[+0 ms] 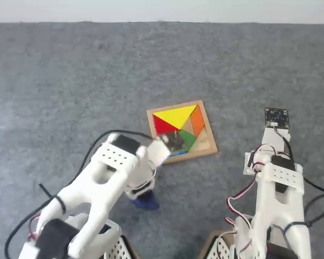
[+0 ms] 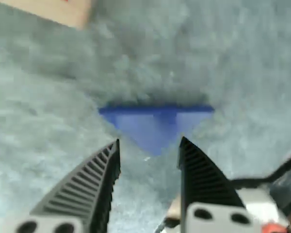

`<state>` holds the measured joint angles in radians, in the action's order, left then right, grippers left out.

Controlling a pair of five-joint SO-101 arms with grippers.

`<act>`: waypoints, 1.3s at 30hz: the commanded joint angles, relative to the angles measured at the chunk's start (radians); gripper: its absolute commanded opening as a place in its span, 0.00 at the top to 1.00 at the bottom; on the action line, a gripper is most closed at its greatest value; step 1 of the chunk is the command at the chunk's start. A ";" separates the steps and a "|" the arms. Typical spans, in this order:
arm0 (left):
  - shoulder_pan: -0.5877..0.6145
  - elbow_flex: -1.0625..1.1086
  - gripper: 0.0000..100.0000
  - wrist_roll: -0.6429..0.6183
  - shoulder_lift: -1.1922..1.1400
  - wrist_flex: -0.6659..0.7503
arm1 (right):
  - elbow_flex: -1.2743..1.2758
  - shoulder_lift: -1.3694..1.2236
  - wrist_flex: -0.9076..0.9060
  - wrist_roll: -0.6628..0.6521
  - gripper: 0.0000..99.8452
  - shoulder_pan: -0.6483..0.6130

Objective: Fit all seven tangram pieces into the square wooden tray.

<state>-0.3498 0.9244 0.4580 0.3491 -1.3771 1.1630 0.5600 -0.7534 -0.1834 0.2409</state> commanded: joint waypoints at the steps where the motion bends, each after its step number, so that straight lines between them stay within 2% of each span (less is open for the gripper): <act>1: 0.006 0.059 0.81 0.132 0.041 0.028 | -0.006 0.036 0.019 -0.006 0.65 0.010; 6: 0.006 0.122 0.81 0.259 0.037 0.048 | -0.006 0.036 0.019 -0.006 0.65 0.010; 12: 0.003 0.166 0.81 0.261 0.035 0.176 | -0.006 0.036 0.021 -0.006 0.65 0.010; 23: 0.008 0.163 0.81 0.095 0.037 0.465 | -0.006 0.036 0.021 -0.006 0.65 0.013; 30: 0.009 0.140 0.81 0.087 0.046 0.497 | -0.006 0.036 0.021 -0.006 0.65 0.012; 35: 0.092 0.071 0.81 0.092 0.044 0.500 | -0.006 0.036 0.021 -0.006 0.65 0.012; 39: 0.155 0.064 0.81 0.087 0.043 0.621 | -0.006 0.036 0.021 -0.006 0.65 0.010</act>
<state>-0.2516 1.0365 0.5547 0.3613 -0.8646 1.1630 0.5600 -0.7534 -0.1834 0.2409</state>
